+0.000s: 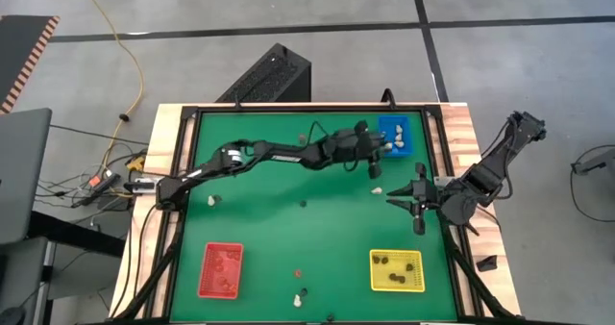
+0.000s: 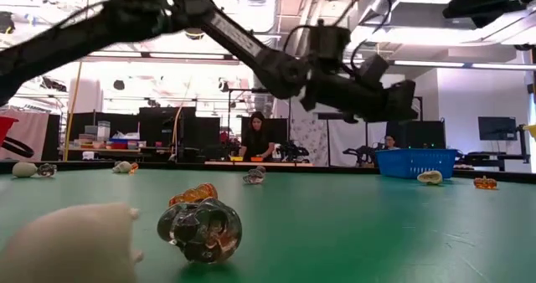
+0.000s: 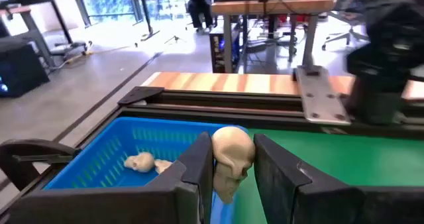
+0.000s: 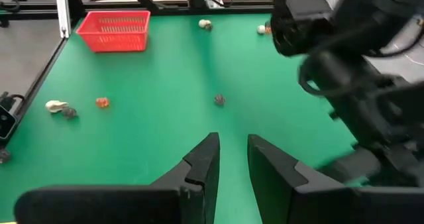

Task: Sort Halloween decoration
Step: Put the white skull toy into the blue bin, then put the black skull toy into the yellow bin

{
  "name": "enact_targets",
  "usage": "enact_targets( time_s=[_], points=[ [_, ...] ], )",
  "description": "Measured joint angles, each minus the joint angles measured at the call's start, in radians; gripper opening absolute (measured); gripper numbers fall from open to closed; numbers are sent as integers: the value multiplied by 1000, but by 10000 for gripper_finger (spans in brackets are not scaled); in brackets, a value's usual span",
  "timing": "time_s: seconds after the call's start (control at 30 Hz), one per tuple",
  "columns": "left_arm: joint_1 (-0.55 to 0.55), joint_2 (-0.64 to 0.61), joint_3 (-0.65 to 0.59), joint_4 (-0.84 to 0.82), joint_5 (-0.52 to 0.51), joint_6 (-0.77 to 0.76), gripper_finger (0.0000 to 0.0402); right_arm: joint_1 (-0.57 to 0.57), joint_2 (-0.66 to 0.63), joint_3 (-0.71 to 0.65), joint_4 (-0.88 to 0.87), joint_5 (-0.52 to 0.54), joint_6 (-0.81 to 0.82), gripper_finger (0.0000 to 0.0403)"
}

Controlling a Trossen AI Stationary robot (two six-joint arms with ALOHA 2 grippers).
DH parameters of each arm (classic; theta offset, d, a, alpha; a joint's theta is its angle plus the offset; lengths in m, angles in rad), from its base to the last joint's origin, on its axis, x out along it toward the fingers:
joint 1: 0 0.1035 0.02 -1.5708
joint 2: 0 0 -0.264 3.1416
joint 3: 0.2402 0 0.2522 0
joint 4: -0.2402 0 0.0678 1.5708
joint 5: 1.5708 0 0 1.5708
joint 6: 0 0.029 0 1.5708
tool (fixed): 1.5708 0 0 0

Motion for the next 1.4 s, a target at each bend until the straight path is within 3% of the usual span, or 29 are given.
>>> enact_targets(
  time_s=[0.23, 0.7, 0.87, 1.0, 1.2, 1.33, 1.4],
  points=[
    [27, 151, 240, -114, 3, -58, 76, 0, -37, 0, 0, -1, -32, 111],
    [53, 144, 268, -164, 7, -84, 203, 0, -47, 0, 1, -6, -23, 111],
    [55, 5, 267, -595, -21, 38, 209, -1, -46, 0, 1, -71, 1, 111],
    [44, -199, 267, -1088, -163, 140, 210, -18, -42, 0, 1, -99, 3, 111],
    [52, -467, 223, -1688, -332, 64, 210, -77, 5, 0, 56, -102, -63, 111],
    [60, -552, 53, -1807, -333, -48, 210, -158, 97, 1, 233, -150, -188, 111],
    [58, -672, -95, -1777, -333, -67, 210, -209, 158, 2, 338, -195, -248, 111]
  ],
)
